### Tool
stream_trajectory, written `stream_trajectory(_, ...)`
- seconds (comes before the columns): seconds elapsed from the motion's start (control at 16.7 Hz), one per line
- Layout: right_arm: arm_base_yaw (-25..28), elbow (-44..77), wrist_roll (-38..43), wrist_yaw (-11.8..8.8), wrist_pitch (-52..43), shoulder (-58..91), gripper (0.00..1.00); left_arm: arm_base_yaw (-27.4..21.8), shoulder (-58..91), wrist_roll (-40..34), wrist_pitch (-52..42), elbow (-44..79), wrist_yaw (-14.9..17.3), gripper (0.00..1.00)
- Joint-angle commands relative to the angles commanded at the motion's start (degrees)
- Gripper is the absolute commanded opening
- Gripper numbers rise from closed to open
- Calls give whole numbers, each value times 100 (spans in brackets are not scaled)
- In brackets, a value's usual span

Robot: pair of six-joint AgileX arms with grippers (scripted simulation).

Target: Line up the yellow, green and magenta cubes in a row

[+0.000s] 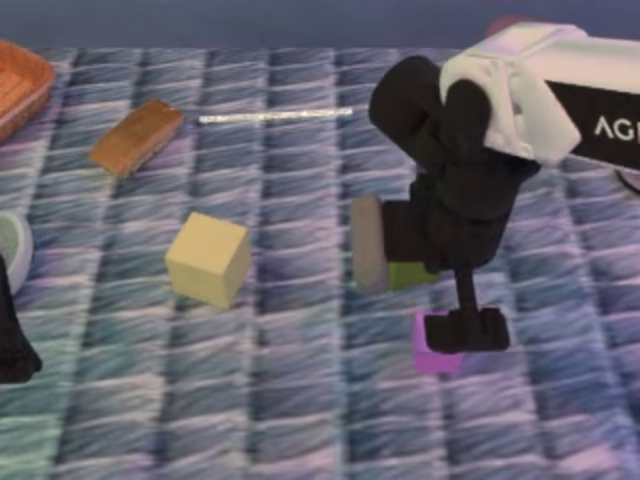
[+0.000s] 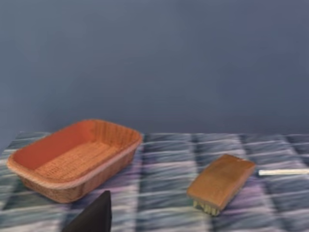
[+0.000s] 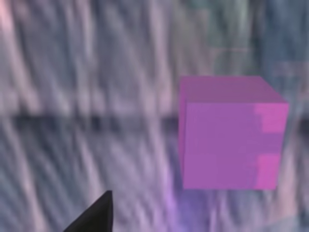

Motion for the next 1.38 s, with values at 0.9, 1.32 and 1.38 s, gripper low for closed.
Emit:
stream_trajectory(0.9,-255,1941,3431,54,-740,1385,100,0,0,0,0,0,0,100)
stream_trajectory(1.32,-517,3359,6399,101,-1242,2284,100,0,0,0,0,0,0,100)
stream_trajectory(1.38,-544,3487,6613,108,-1272,2343,100,0,0,0,0,0,0,100)
